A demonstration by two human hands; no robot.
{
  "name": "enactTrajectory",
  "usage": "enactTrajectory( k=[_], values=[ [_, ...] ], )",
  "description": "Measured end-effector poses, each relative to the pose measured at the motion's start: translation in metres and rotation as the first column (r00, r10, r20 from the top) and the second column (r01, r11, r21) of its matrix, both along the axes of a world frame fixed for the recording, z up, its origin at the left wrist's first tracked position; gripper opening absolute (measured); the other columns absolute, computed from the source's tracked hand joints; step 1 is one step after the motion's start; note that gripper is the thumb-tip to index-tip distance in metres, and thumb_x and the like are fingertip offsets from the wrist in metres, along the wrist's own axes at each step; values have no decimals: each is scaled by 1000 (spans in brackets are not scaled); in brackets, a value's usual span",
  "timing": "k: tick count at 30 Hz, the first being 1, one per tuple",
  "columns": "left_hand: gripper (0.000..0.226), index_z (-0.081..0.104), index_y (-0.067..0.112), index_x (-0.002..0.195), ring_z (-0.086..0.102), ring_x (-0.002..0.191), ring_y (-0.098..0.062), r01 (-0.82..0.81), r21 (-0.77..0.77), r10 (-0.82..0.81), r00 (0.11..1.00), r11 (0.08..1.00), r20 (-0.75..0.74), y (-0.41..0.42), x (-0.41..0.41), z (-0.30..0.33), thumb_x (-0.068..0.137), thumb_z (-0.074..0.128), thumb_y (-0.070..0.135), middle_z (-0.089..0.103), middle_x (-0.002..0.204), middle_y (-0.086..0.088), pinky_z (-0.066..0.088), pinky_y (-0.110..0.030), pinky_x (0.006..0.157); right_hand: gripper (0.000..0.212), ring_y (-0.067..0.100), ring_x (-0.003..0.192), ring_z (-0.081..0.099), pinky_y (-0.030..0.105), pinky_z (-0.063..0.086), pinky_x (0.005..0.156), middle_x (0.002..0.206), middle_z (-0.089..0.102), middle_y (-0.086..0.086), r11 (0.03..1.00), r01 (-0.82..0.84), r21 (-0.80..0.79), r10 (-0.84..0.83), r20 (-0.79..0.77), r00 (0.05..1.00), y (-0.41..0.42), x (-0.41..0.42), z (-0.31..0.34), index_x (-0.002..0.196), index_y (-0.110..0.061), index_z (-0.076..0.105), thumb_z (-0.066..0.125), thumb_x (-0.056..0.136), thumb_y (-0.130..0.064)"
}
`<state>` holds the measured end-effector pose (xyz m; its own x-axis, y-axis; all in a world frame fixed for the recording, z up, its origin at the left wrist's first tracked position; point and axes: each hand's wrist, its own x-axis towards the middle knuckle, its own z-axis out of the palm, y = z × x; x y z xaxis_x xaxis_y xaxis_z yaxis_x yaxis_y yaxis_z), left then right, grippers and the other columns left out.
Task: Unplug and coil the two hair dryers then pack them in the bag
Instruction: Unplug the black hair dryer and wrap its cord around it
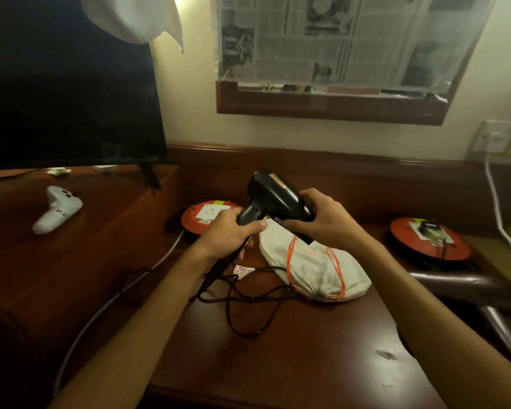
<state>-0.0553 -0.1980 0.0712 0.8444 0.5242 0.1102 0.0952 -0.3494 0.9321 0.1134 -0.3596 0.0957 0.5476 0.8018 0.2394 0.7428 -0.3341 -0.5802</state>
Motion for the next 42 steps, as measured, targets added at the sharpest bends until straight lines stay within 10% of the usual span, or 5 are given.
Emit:
enactTrajectory(
  k=[13, 25, 29, 35, 42],
  values=[
    [41, 60, 13, 118, 55, 57, -25, 422, 69, -416, 905, 904, -84, -47, 72, 37, 93, 74, 43, 62, 80, -11, 47, -34, 50, 66, 10, 97, 73, 23, 60, 76, 113, 71, 2, 885, 188, 426, -16, -378, 926, -89, 27, 5, 128, -18, 59, 92, 71, -23],
    [26, 60, 11, 115, 59, 56, -19, 125, -361, 18, 930, 924, 367, -81, 72, 0, 102, 61, 34, 62, 74, -8, 52, -29, 52, 68, 20, 119, 48, 43, 45, 101, 127, 56, 3, 921, 208, 330, -323, 348, 880, -53, 29, 45, 132, -17, 57, 77, 80, -57],
    [28, 58, 42, 128, 72, 112, -21, 114, -418, 54, 928, 901, 369, -89, 77, -3, 100, 62, 46, 74, 121, -1, 57, -44, 99, 38, 17, 104, 49, 40, 51, 85, 112, 53, 4, 715, 257, 650, -438, 131, 889, -35, -32, -11, 106, -13, 62, 64, 93, -49],
    [25, 56, 39, 128, 74, 110, -15, 214, -553, 9, 928, 805, 373, -97, 79, -4, 103, 58, 35, 76, 119, 2, 60, -41, 92, 20, 15, 95, 72, 31, 62, 75, 104, 69, -3, 844, 134, 519, 104, -404, 909, -35, -47, -35, 117, -27, 55, 59, 100, -37],
    [41, 53, 14, 144, 64, 129, -23, 281, -534, -111, 938, 798, 328, -82, 72, -6, 105, 53, 27, 70, 135, -7, 48, -44, 110, 32, 13, 106, 71, 45, 60, 86, 115, 71, -7, 828, 130, 546, 42, -292, 955, -44, -35, -65, 131, -29, 56, 60, 100, -33]
  ],
)
